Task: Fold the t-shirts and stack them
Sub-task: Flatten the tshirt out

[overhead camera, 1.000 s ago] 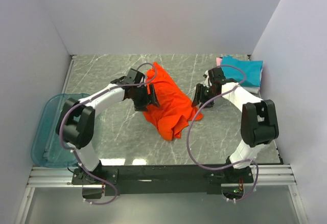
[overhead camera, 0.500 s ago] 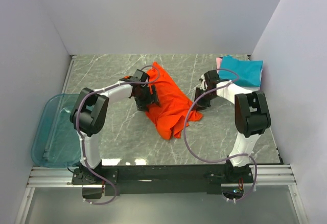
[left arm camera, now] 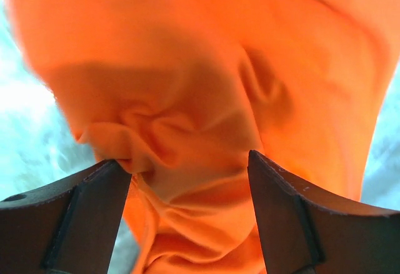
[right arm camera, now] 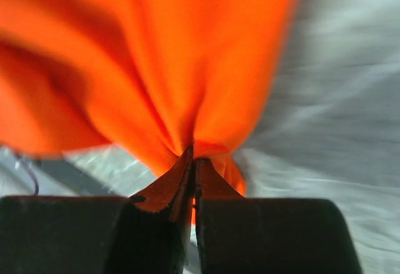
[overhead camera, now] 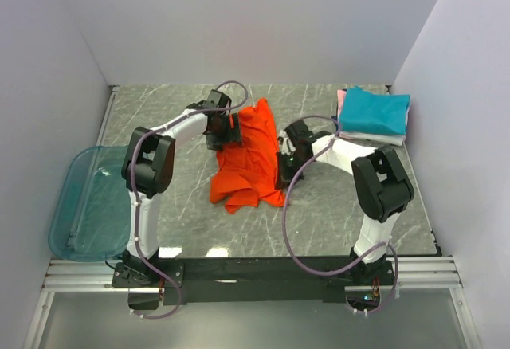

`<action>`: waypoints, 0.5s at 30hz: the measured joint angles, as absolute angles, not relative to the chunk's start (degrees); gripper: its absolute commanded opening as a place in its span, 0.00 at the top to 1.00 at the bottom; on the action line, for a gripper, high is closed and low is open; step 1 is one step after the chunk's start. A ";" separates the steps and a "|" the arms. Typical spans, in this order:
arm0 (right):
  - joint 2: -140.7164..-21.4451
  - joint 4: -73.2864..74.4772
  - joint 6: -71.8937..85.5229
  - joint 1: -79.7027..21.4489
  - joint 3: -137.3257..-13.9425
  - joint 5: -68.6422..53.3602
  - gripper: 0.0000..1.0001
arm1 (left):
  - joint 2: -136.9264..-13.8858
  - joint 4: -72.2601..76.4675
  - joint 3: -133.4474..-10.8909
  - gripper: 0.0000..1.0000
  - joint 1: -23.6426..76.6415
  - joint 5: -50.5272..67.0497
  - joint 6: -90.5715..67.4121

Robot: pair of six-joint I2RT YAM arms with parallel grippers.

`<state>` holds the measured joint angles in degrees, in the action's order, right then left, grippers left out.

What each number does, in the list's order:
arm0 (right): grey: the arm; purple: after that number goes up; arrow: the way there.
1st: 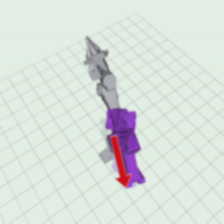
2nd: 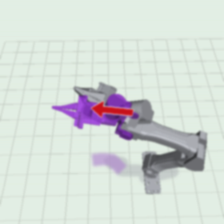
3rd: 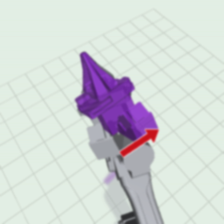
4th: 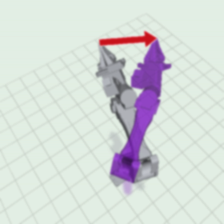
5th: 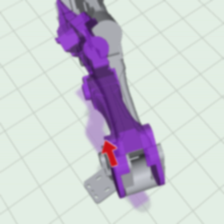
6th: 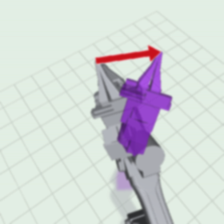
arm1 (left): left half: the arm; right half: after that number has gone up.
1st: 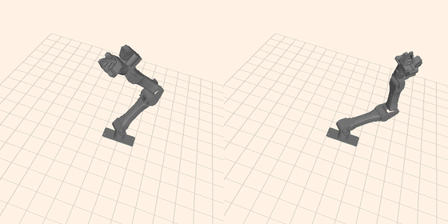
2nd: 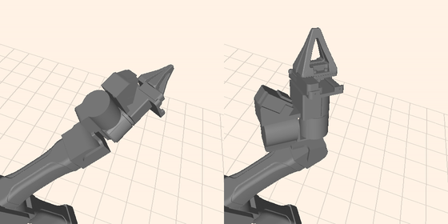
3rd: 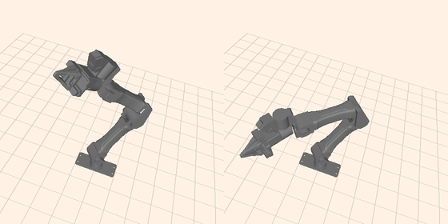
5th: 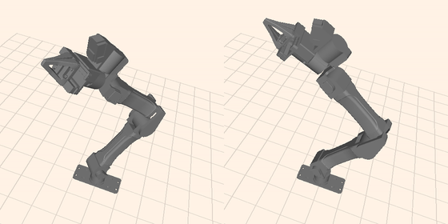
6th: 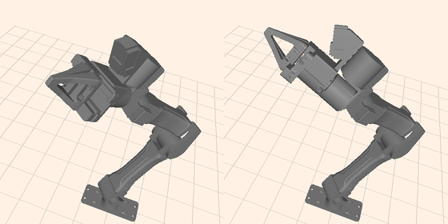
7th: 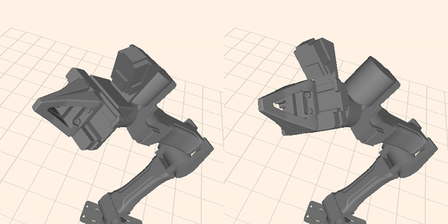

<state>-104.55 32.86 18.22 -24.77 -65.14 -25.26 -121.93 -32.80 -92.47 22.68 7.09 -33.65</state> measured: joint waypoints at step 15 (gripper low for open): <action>-102.02 36.99 21.45 -28.53 -70.63 -26.44 0.50 | -97.34 -27.97 -78.15 0.23 25.08 -9.02 -29.04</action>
<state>-102.02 36.99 21.45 -28.53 -70.63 -26.44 -97.34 -27.97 -78.15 25.08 -9.02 -29.04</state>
